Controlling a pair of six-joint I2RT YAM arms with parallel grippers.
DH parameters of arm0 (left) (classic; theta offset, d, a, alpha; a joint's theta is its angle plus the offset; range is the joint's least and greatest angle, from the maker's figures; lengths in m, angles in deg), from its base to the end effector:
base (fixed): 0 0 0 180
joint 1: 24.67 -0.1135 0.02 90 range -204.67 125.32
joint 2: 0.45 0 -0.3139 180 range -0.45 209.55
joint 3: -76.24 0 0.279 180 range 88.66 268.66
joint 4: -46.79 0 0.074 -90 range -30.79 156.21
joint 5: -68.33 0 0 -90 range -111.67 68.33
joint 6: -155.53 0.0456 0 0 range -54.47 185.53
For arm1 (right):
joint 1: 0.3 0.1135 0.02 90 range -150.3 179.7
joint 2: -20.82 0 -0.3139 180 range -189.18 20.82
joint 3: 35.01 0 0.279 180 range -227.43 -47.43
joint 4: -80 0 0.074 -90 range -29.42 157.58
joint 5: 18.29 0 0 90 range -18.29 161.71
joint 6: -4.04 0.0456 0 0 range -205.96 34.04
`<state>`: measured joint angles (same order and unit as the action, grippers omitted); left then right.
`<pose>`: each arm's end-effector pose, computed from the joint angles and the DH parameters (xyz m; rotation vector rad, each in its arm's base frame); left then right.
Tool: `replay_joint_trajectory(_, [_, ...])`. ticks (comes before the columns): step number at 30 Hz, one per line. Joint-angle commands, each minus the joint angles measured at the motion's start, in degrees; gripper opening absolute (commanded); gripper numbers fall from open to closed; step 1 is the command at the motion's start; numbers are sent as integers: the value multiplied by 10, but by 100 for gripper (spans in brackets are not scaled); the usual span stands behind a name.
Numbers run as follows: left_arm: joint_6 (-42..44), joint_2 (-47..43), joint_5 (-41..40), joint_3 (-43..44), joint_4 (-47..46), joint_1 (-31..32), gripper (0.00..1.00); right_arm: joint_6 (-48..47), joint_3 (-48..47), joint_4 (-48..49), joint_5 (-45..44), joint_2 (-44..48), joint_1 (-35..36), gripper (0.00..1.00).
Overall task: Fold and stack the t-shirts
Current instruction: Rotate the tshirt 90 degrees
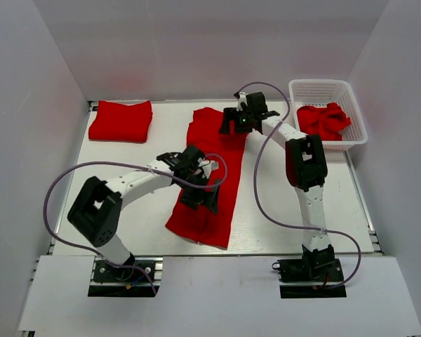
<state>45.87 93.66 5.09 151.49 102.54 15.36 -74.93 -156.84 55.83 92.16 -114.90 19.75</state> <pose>0.2448 -0.2325 0.2258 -0.6309 -2.9617 0.8280 0.5652 0.2232 0.1937 -0.3769 2.2446 0.6899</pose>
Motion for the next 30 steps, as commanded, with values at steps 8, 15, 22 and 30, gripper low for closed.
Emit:
replay_joint_trajectory(8, [-109,-91,-354,62,71,-80,100,-24,110,-8,-108,156,50,90])
replay_joint_trajectory(15, [-156,-182,-411,-2,-14,-178,100,51,213,-40,-227,198,101,90])
replay_joint_trajectory(22, [-172,-191,-352,-145,-112,-261,100,87,242,-46,-247,167,124,90])
replay_joint_trajectory(30, [-145,-213,-301,-196,-163,-285,100,107,99,-129,-324,44,107,90])
